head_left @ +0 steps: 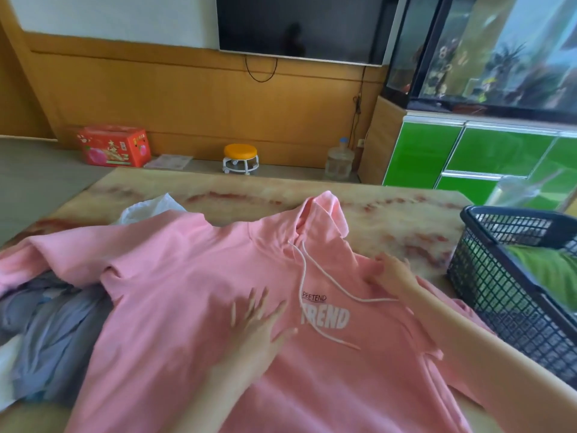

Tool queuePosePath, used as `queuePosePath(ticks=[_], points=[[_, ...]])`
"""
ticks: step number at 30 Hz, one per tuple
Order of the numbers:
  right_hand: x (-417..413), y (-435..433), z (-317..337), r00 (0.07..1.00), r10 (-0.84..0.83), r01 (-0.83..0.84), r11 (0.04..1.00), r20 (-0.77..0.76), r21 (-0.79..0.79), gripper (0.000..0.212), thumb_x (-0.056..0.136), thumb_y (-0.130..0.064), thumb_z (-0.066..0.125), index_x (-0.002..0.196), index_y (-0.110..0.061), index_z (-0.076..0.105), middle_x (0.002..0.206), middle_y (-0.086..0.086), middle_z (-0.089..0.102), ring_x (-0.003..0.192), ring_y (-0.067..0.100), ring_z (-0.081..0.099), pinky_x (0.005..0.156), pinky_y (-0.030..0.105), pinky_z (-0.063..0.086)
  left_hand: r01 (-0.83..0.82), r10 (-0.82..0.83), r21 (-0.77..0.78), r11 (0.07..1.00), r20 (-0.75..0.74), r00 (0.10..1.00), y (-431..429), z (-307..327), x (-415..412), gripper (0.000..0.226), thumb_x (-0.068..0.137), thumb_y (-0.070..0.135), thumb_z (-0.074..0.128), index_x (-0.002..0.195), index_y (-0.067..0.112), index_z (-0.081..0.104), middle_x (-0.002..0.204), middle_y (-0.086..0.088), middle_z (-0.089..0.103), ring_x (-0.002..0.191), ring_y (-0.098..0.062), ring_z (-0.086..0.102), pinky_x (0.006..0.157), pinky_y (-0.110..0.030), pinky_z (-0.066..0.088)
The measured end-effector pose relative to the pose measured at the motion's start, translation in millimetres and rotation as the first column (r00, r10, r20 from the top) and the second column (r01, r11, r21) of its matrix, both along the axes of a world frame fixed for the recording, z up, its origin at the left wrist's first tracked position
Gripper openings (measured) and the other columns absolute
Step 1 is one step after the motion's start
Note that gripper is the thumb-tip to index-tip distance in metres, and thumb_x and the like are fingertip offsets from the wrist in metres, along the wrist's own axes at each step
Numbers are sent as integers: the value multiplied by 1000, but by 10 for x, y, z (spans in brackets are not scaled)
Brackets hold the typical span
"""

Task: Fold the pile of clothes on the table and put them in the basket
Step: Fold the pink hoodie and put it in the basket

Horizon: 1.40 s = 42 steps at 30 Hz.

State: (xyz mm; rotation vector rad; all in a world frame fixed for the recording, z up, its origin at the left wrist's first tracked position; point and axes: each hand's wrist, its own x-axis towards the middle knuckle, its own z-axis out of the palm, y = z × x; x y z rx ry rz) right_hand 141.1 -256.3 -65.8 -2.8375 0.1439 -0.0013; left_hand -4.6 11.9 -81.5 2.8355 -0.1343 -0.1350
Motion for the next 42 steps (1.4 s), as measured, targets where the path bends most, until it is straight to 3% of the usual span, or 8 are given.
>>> queuePosePath(ticks=[3,9,14,17,21,30,37,42], points=[[102,-127,125,993,-89,89,996,72,-1,14,82,-13,53,75,-16,65,80,8,66,81,30,63,61,29,39,2,4,62,998,-91,996,-95,-121,142,129,30,91,-23,148,40,-3,157,1,-18,143,-18,-21,111,-53,-13],[455,-429,93,980,-179,186,979,86,-81,21,86,-7,49,90,-2,69,93,18,69,92,35,66,70,33,48,-6,14,142,990,-58,998,-239,-275,397,117,43,86,-29,147,35,-11,153,6,-26,143,-18,-20,112,-55,-6],[626,-373,30,997,-63,57,986,34,157,44,87,-47,58,120,-17,60,116,4,64,116,31,50,98,38,41,-17,2,33,999,422,907,-242,-111,701,57,84,47,32,119,15,63,122,-9,62,120,-32,55,93,-57,43],[746,-130,85,999,42,-40,936,0,350,38,83,-45,63,111,-19,64,105,4,66,108,27,54,95,37,43,-55,32,39,998,433,901,-184,33,1045,50,94,41,39,138,19,45,143,-7,45,136,-27,35,109,-55,25],[790,140,21,994,95,-77,949,-46,304,37,74,-45,70,59,-18,50,62,-2,52,66,23,50,57,29,39,-171,167,189,967,35,985,48,-13,1524,64,94,60,18,150,32,3,159,2,-2,146,-19,-5,114,-51,4],[956,261,-211,987,6,-17,997,162,70,41,85,-50,60,64,-18,46,88,5,67,93,30,59,74,32,30,-278,299,299,913,-27,954,287,-194,2122,65,88,70,5,145,44,-12,158,3,-10,145,-26,-12,109,-64,-6],[791,362,-121,981,107,-101,994,161,-44,44,94,-34,47,134,-19,45,130,9,44,121,31,34,100,38,24,-235,255,228,945,-62,965,340,-179,2088,67,93,63,18,148,36,-8,158,-1,-15,145,-23,-14,111,-59,-7],[167,310,188,958,264,-268,963,110,29,26,87,-36,58,98,-13,64,93,3,55,92,25,55,76,33,45,-142,209,-197,970,381,900,129,-195,1447,42,92,21,57,132,10,52,134,-14,52,130,-30,40,107,-42,29]])
